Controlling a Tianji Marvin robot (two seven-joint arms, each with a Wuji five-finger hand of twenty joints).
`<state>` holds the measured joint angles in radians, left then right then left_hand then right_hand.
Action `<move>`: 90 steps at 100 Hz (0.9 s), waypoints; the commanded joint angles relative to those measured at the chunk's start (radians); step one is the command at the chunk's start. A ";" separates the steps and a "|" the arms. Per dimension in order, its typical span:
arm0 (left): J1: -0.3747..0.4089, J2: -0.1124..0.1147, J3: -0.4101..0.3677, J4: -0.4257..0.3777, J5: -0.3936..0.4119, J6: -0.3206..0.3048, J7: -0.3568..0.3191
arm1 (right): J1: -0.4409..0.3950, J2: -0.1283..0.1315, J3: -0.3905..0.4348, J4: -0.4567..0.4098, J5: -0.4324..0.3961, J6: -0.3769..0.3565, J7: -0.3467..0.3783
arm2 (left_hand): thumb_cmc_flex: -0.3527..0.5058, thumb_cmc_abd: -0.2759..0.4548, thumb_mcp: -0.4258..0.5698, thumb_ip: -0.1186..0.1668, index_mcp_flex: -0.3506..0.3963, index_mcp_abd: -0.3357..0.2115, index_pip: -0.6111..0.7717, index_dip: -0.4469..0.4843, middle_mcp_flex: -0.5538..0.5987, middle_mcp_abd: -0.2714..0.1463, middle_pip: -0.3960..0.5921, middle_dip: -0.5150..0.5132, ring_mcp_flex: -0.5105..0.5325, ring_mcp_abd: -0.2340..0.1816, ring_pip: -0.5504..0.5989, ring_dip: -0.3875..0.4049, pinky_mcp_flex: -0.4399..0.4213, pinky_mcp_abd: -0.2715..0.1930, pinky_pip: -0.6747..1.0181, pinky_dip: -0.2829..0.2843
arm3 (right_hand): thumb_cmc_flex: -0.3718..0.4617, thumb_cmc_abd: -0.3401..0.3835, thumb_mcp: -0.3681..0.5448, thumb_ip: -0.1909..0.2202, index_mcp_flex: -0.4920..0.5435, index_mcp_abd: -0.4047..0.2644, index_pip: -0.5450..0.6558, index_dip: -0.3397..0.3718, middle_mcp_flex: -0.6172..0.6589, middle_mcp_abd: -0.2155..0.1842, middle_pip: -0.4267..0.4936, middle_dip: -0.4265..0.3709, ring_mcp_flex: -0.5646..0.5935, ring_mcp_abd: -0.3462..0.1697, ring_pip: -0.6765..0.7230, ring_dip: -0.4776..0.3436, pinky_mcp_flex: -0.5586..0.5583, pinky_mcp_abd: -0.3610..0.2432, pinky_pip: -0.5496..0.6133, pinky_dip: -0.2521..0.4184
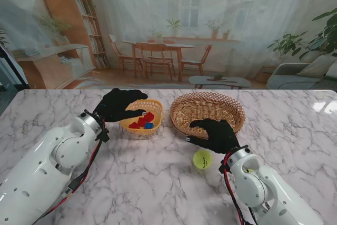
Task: Sort the blocks and the balls into two baskets
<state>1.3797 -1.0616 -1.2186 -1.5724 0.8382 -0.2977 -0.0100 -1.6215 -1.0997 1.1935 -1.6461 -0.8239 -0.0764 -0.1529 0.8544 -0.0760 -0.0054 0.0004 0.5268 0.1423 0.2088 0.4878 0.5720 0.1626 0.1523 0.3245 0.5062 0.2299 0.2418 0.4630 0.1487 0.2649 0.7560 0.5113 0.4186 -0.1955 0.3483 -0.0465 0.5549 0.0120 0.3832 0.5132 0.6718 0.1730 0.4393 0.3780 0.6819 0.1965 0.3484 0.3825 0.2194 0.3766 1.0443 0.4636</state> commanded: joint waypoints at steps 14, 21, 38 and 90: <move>0.096 -0.028 0.011 -0.009 -0.128 0.006 0.036 | -0.006 -0.001 0.000 -0.003 -0.004 0.004 -0.002 | -0.001 0.036 -0.015 0.001 0.033 -0.014 0.013 0.018 0.058 -0.025 0.027 0.038 0.037 0.000 0.023 0.038 -0.007 0.037 0.006 0.035 | 0.025 0.027 -0.010 0.018 -0.007 0.002 -0.007 -0.006 -0.018 0.009 0.006 0.002 -0.020 0.009 -0.020 0.004 -0.018 0.017 -0.015 0.000; 0.106 -0.036 0.025 0.012 -0.143 0.010 0.073 | -0.006 -0.001 0.000 -0.003 -0.004 0.006 -0.002 | 0.002 0.042 -0.014 0.002 0.011 0.000 0.002 0.015 0.063 -0.027 0.036 0.048 0.043 0.000 0.029 0.046 -0.004 0.038 0.013 0.042 | 0.025 0.027 -0.010 0.018 -0.008 0.002 -0.008 -0.006 -0.019 0.009 0.006 0.002 -0.021 0.009 -0.020 0.004 -0.019 0.017 -0.015 0.000; 0.097 -0.044 0.054 0.070 -0.181 0.019 0.091 | -0.009 -0.002 0.000 -0.005 -0.006 0.012 -0.004 | 0.005 0.050 -0.014 0.005 -0.018 0.012 -0.009 0.009 0.066 -0.030 0.056 0.071 0.047 0.001 0.039 0.067 -0.013 0.040 0.022 0.055 | 0.026 0.027 -0.010 0.018 -0.004 0.002 -0.006 -0.006 -0.020 0.011 0.005 0.002 -0.022 0.008 -0.020 0.004 -0.019 0.015 -0.015 0.000; 0.088 -0.033 0.040 0.085 -0.131 0.002 0.077 | -0.057 -0.003 0.057 -0.011 -0.044 0.009 -0.055 | 0.009 0.058 -0.016 0.007 -0.034 0.018 -0.013 0.002 0.053 -0.028 0.068 0.081 0.037 0.003 0.041 0.081 -0.025 0.038 0.021 0.066 | 0.028 0.013 -0.001 0.020 0.027 -0.019 0.015 -0.003 -0.094 -0.004 -0.041 -0.033 -0.105 0.000 -0.091 -0.045 -0.078 0.025 -0.101 -0.049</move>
<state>1.4738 -1.0962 -1.1808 -1.4915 0.6831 -0.2913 0.0781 -1.6586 -1.1068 1.2385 -1.6553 -0.8469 -0.0753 -0.2134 0.8597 -0.0642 0.0000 0.0004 0.5154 0.1624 0.2117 0.4984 0.6239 0.1445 0.2112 0.3911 0.5434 0.2364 0.2618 0.5319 0.1406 0.2776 0.7575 0.5580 0.4186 -0.1957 0.3483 -0.0465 0.5570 0.0120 0.3832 0.5132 0.6406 0.1730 0.4373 0.3720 0.6351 0.1965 0.3479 0.3756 0.1864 0.3766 1.0030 0.4521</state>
